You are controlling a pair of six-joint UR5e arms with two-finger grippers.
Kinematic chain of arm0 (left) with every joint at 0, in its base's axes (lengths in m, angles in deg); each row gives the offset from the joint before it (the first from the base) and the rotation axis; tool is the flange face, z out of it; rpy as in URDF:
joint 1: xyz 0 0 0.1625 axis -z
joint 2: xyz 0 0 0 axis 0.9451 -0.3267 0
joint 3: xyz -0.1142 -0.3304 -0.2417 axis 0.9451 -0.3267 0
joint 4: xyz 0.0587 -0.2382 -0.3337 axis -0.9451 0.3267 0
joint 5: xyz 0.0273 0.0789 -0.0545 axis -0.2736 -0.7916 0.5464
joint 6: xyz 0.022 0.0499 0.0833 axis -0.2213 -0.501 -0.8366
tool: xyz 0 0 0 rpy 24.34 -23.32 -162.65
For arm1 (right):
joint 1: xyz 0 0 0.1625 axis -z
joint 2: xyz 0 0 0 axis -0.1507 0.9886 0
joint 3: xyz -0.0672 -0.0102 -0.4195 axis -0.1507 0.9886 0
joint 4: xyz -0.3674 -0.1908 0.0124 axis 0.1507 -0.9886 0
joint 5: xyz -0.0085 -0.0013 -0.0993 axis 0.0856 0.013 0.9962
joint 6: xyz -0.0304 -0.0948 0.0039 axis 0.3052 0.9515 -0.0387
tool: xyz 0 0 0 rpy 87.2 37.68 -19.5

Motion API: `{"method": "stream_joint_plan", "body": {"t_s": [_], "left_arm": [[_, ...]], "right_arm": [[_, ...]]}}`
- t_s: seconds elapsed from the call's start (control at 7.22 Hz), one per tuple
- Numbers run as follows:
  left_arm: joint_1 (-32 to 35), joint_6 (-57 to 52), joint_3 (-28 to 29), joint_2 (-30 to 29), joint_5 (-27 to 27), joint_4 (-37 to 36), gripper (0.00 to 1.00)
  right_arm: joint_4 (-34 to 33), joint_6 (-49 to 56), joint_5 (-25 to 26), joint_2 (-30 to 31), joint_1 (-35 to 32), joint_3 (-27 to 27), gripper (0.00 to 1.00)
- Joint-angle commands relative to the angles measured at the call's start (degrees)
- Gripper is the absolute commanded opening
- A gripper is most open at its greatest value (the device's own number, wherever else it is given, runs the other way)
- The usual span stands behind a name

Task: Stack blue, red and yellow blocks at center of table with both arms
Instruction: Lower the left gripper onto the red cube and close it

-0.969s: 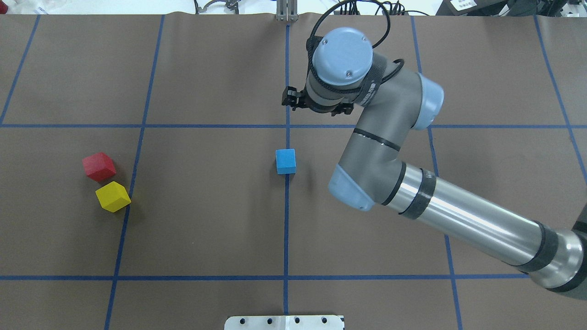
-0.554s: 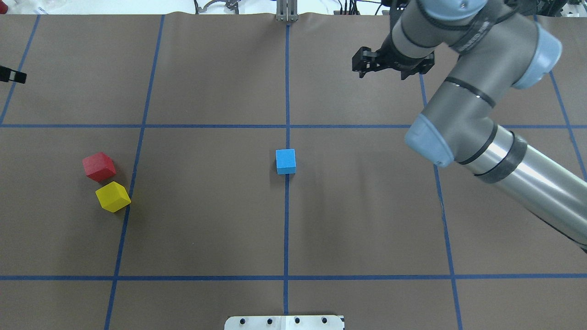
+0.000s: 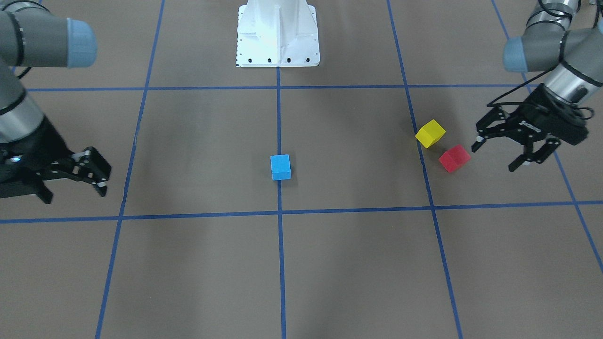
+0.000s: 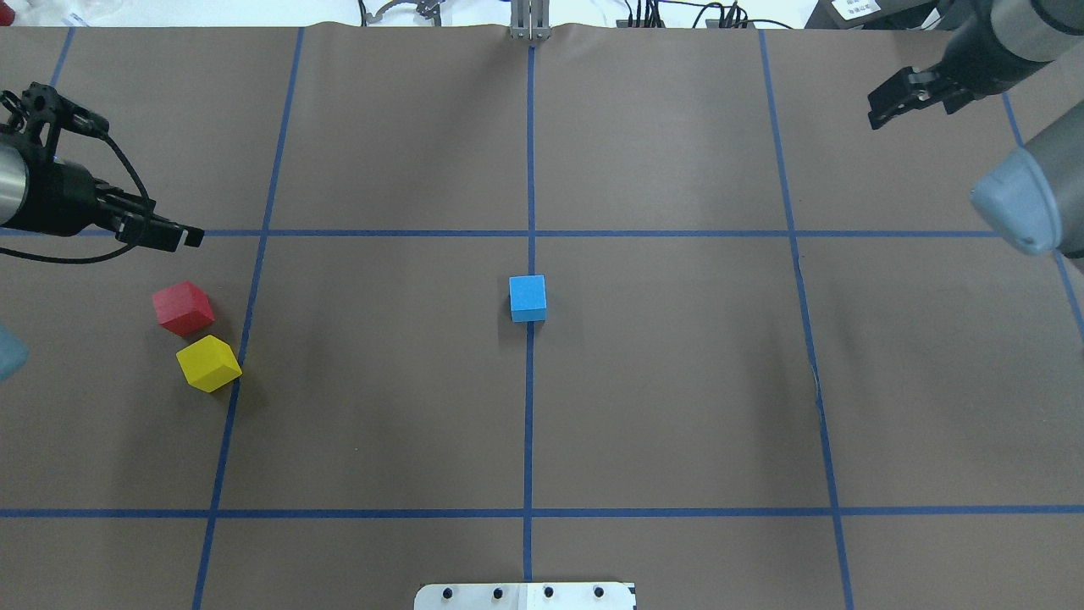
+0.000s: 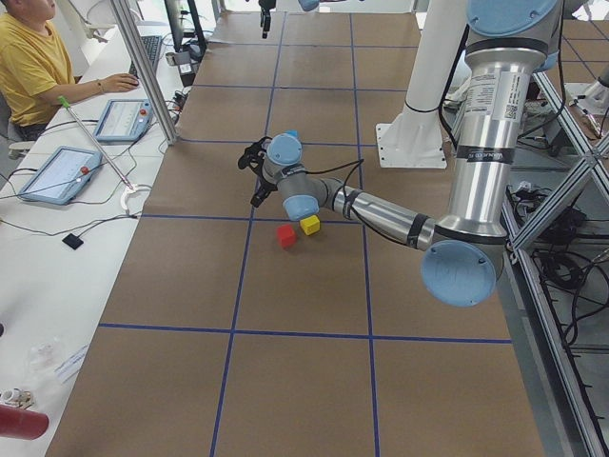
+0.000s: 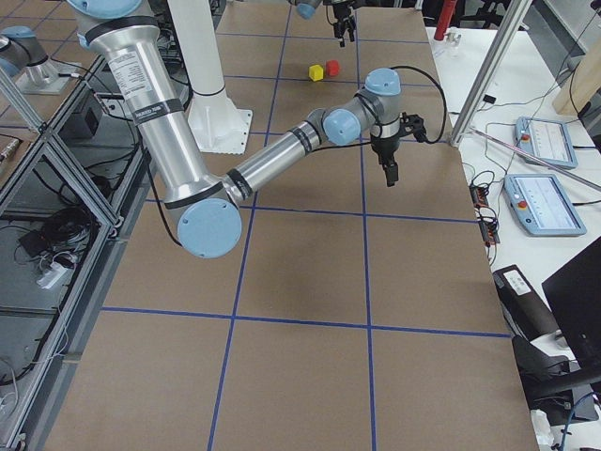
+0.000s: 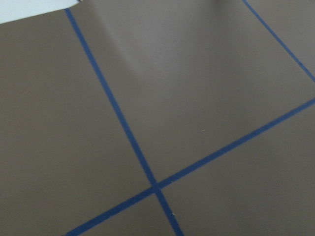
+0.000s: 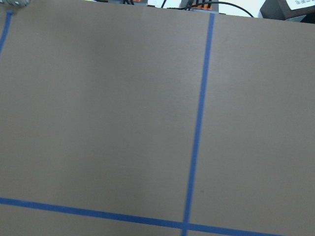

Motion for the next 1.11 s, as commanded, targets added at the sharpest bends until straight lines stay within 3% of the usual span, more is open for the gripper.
{"method": "stream_joint_plan", "body": {"t_s": [0.0, 0.42, 0.97], "left_arm": [[-3.24, -7.85, -0.34, 5.43, -0.25, 4.82, 1.00], [-4.83, -12.56, 0.45, 6.95, -1.12, 4.84, 1.00], [-5.10, -21.67, 9.75, 0.46, -1.13, 4.58, 1.00]], "right_arm": [[7.76, 9.46, -3.78, 9.89, -5.92, -0.17, 1.00], [10.24, 14.92, -5.37, 16.24, -10.15, -0.35, 1.00], [10.25, 14.75, -5.46, 15.90, -10.34, -0.09, 1.00]]}}
